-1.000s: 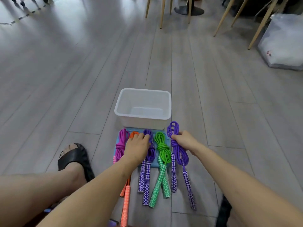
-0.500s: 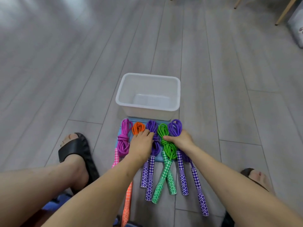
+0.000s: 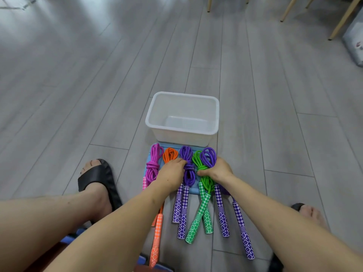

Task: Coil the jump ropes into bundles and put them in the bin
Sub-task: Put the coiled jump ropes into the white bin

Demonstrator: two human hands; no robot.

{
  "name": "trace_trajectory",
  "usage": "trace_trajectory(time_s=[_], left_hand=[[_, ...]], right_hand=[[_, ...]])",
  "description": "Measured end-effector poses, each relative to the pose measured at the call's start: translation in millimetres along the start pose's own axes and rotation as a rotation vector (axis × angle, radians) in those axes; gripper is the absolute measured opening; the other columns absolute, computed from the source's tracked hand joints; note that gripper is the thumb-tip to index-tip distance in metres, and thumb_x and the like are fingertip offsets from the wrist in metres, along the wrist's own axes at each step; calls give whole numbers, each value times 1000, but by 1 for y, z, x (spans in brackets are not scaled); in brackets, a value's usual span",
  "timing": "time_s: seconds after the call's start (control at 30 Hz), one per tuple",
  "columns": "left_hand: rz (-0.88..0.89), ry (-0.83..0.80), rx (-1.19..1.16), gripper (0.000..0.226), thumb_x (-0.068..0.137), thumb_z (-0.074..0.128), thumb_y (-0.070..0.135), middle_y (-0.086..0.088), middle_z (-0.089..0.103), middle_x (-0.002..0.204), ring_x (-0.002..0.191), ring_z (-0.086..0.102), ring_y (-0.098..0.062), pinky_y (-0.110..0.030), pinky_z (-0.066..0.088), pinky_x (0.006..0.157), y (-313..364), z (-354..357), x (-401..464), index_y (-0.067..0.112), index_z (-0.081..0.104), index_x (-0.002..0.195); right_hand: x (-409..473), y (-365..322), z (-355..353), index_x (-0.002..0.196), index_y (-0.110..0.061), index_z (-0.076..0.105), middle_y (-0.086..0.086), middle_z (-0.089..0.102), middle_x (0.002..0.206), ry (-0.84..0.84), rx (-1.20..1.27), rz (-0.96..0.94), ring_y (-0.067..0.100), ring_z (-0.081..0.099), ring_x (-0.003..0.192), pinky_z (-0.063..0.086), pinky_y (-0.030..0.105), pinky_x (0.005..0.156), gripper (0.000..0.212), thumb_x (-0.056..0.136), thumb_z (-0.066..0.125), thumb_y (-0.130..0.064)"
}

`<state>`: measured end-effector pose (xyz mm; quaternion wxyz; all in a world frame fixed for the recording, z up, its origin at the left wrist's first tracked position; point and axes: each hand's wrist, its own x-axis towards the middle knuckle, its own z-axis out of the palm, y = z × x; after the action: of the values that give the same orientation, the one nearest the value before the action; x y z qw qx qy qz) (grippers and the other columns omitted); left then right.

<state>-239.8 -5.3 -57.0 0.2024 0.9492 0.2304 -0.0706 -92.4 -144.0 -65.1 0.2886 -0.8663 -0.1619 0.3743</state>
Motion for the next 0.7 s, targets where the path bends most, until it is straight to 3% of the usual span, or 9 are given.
trace_trajectory(time_s=[0.17,0.27,0.37,0.47,0.57,0.7], left_hand=[[-31,-16,-28,40,101,49,9,-9,57,139,126,54,-29,-40,44,105,2,0,4,11,53,140],[-39,-40,-50,36,103,47,15,-10,58,135,123,54,-29,-41,44,102,3,-4,4,11,54,138],[-37,-30,-62,35,103,46,19,-11,57,134,124,53,-31,-42,44,101,6,-10,0,11,54,136],[-44,21,-97,30,103,45,20,-11,58,128,121,53,-32,-44,47,97,10,-17,-6,11,56,130],[-28,119,-145,27,103,45,23,-11,62,122,116,56,-32,-45,46,98,14,-29,-9,12,60,124],[-33,255,-346,29,106,45,24,-9,66,125,118,58,-26,-34,43,102,27,-61,-7,14,62,127]], right_hand=[[-6,4,-15,85,-14,78,3,78,84,-13,72,24,18,74,80,63,42,81,45,50,96,-36],[-14,2,-29,88,-8,78,10,79,88,-10,197,2,24,77,83,63,48,82,60,41,95,-41],[-23,-4,-45,92,-9,77,12,79,90,-29,265,-65,31,77,90,61,54,86,60,46,94,-43],[-40,-22,-66,96,-14,78,12,79,93,-9,328,-153,32,76,92,61,54,88,52,54,94,-40],[-63,-51,-91,99,-11,77,15,79,97,-9,362,-257,34,76,96,61,51,89,36,69,93,-24],[-92,-97,-124,100,-11,76,14,79,94,24,411,-376,28,77,89,63,48,87,27,76,89,-12]])
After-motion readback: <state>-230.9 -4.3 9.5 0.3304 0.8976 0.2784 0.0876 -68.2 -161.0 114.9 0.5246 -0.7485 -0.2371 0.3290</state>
